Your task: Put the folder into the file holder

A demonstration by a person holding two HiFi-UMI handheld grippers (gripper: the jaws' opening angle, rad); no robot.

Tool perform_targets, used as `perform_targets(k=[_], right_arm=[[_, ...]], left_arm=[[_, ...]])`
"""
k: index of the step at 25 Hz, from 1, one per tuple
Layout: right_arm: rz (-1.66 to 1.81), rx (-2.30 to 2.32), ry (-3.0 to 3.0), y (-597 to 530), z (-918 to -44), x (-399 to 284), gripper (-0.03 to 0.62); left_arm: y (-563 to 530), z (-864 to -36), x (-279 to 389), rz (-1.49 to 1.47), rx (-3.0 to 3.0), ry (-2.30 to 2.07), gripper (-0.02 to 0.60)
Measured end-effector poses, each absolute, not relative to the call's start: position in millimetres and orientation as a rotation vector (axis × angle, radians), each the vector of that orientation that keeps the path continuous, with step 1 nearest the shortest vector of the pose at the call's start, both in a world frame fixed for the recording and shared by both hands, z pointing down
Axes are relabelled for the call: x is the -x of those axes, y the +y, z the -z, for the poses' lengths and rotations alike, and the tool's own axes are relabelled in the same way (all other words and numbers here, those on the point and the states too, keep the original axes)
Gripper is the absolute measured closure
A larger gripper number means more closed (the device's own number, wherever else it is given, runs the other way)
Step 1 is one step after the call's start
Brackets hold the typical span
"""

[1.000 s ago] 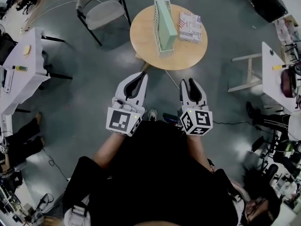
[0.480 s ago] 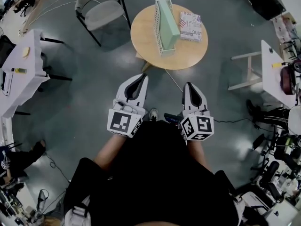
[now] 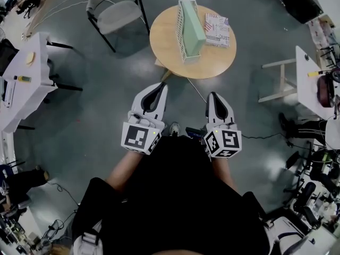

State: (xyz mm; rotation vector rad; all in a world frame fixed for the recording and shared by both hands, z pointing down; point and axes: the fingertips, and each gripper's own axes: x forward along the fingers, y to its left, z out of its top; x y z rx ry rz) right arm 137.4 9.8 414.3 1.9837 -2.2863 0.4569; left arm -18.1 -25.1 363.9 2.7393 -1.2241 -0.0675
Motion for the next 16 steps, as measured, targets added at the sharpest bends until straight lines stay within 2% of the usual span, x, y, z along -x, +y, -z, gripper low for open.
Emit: perform_targets(k=[16], right_arm=[[-0.450, -1.972, -2.275, 6.9, -417.4, -127.1, 0.600]], left_arm=[[-28.1, -366.0, 25.7, 0.080, -2.740, -1.211, 0.577]])
